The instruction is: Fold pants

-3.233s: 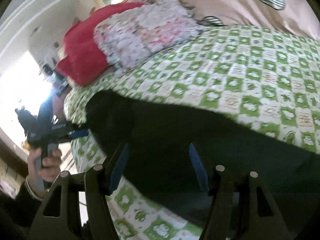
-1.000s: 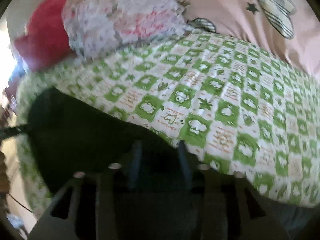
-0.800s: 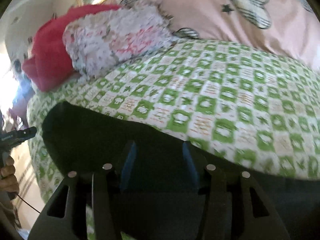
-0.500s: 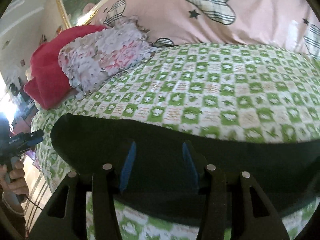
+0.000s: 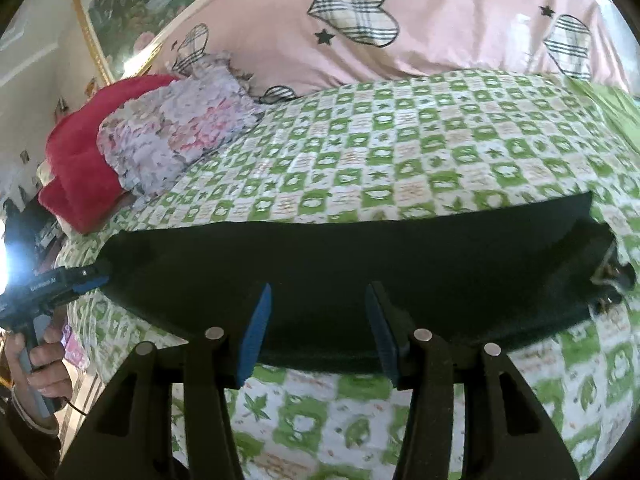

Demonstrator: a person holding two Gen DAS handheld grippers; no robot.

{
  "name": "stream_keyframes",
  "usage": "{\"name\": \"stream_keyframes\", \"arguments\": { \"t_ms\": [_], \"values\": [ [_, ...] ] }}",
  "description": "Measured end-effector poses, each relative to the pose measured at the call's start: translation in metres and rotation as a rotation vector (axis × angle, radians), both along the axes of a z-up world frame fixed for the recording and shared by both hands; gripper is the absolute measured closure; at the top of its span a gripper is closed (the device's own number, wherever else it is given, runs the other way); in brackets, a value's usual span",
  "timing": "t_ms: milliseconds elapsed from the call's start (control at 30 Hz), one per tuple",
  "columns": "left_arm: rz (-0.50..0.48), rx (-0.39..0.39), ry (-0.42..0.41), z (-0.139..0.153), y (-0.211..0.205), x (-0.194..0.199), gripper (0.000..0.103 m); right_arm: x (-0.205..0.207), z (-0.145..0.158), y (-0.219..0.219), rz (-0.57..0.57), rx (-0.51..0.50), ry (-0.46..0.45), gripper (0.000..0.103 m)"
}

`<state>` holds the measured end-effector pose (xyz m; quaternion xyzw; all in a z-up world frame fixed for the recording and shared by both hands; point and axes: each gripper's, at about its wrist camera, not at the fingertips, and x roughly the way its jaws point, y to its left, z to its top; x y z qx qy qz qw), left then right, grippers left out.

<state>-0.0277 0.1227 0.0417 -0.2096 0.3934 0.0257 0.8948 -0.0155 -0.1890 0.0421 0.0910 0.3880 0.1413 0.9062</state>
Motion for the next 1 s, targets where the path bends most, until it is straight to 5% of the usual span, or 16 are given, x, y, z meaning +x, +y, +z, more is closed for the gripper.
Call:
{"name": "stream_keyframes", "arguments": {
  "t_ms": [1000],
  "values": [
    [-0.414,0.109,0.003,0.008,-0.155,0.086,0.029,-0.04,-0.008,-0.123,-0.342,0.075,0.043,0.039]
  ]
}}
